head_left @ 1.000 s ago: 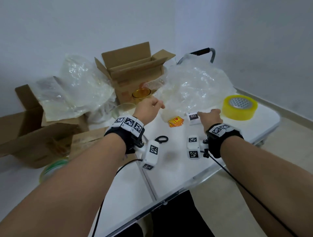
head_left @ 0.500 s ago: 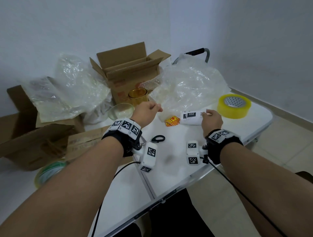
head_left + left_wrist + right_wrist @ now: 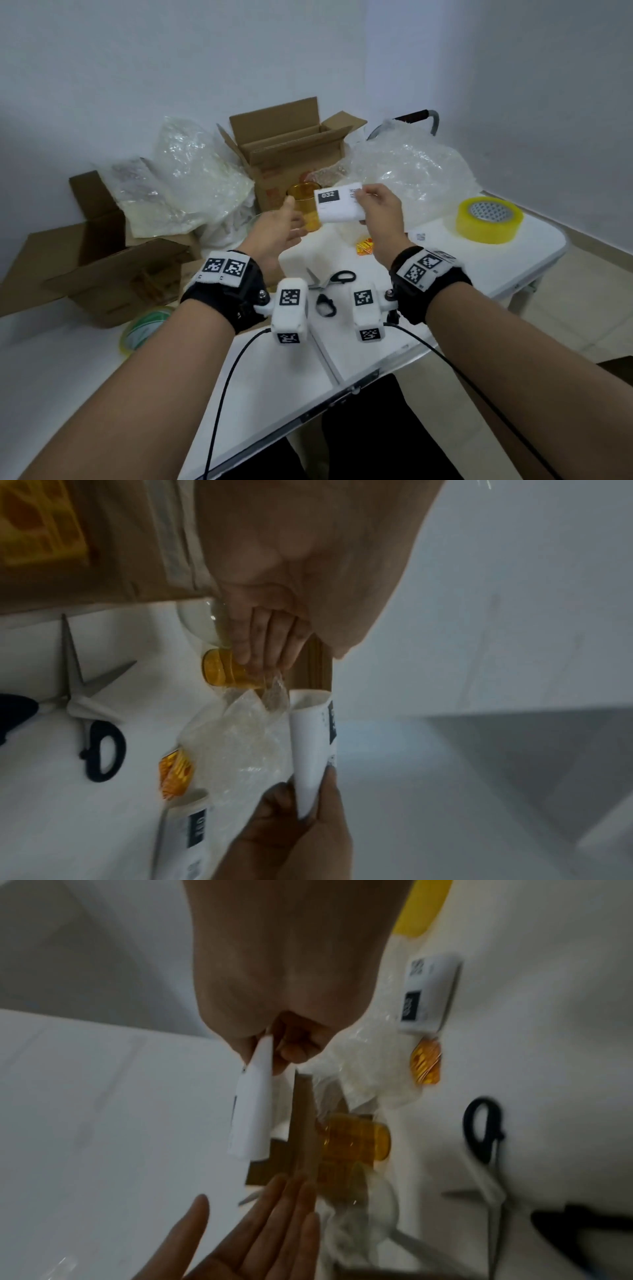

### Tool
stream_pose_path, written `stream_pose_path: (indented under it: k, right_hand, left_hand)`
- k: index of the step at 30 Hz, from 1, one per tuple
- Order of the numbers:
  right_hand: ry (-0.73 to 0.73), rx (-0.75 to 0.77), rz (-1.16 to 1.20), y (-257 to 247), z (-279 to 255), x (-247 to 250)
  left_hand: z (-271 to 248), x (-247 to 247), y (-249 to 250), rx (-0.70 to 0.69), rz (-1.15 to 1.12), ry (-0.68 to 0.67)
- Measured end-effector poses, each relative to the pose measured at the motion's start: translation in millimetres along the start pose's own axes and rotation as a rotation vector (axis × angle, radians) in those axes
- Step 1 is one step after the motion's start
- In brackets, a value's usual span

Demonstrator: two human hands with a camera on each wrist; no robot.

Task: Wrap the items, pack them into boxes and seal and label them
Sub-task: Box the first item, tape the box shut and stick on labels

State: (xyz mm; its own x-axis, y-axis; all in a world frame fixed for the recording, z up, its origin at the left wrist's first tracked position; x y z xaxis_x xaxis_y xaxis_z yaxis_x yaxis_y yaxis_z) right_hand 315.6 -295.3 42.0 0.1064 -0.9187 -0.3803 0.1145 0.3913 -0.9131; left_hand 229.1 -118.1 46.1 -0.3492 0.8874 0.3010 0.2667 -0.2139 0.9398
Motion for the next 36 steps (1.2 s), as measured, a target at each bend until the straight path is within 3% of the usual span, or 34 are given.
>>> stream_pose_path:
  k: [3, 6, 9, 13, 22, 30, 36]
  right_hand:
    - [-0.251, -0.036, 0.020, 0, -19, -54]
    - [-0.435, -0.079, -0.037, 11, -36, -90]
    - [-0.516, -0.065, -0.146, 20, -54, -112]
    - [-0.615, -0.108, -0.270, 34, -70, -133]
    - [-0.556, -0.120, -0.070, 31, -85, -152]
    - [-0.564, 0.010, -0.170, 23, -94, -146]
    - [-0.578, 0.122, -0.279, 13, -99, -147]
  left_hand:
    - [-17, 38, -6, 0.103, -0.251, -0.028]
    - [-31, 78, -12, 0.055, -0.448, 0.082]
    - [-42, 114, -22, -0.048, -0.488, 0.256]
    - [-58, 137, -36, -0.139, -0.386, 0.330]
    - [-86, 124, -48, -0.253, -0.136, 0.196]
    - [-94, 128, -54, -0.208, -0.164, 0.180]
    - [-97, 131, -53, -0.191, -0.063, 0.185]
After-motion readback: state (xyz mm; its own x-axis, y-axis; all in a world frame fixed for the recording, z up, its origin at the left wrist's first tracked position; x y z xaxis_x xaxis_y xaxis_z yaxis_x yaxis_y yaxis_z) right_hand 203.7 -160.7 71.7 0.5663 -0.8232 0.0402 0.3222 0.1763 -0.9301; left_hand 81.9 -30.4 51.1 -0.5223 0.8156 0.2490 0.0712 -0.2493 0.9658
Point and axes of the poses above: each hand's wrist, its own z-axis towards the middle knuckle, its own x-axis out of the back of the hand, y = z × x, the point moved 6 cm from there along z, towards the middle knuckle, and after that the axes turned 10 degrees about z, right-handed, at the moved point
